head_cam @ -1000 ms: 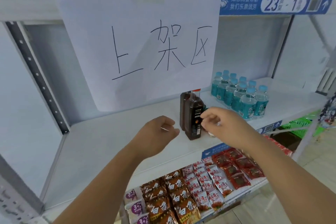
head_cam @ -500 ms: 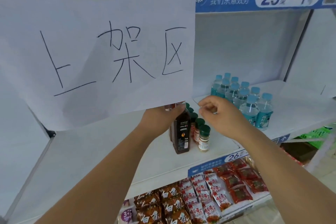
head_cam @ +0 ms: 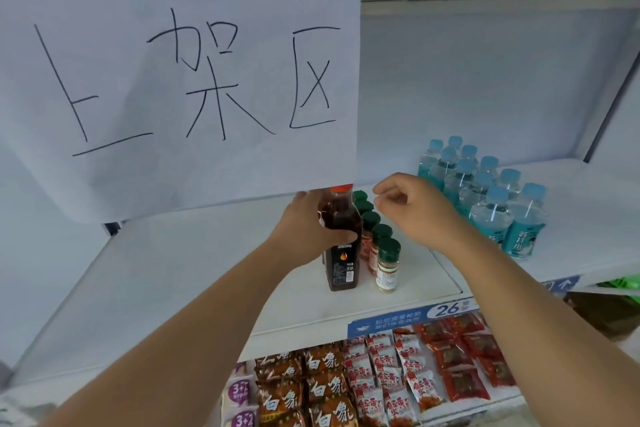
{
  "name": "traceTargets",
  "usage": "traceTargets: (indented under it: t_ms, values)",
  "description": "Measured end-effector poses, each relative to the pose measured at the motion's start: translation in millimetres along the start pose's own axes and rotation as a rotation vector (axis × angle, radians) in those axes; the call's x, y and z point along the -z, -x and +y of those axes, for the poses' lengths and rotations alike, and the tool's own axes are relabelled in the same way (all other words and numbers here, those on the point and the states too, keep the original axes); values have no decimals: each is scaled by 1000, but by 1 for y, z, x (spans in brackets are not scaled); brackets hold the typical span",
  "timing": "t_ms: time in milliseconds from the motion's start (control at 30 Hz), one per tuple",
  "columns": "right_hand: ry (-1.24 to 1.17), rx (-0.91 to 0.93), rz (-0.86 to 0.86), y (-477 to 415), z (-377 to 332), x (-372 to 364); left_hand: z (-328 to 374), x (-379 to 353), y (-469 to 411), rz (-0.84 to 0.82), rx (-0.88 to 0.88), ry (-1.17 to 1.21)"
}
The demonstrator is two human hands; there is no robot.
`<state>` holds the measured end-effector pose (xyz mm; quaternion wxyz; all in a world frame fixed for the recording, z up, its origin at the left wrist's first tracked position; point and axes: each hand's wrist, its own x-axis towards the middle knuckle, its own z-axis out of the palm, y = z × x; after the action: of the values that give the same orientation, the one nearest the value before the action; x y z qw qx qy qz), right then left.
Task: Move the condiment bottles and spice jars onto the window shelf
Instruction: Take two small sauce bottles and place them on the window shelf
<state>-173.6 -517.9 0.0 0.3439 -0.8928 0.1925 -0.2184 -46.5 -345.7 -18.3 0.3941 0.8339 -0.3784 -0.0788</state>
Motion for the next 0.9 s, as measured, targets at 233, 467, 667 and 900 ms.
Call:
traceTargets:
  t_ms: [233, 467, 667, 900]
  values:
    - [0, -6, -74, -28, 0, -4, -4, -1, 10, -58, 38, -31]
    - [70, -6, -287, -55, 0, -17, -13, 23, 25, -23, 118, -99]
    - [125, 69, -375, -71, -5, -36, -29, 48, 53, 0, 169, -22]
    - [148, 122, -366, -76, -6, -50, -36, 68, 87, 155, 188, 156]
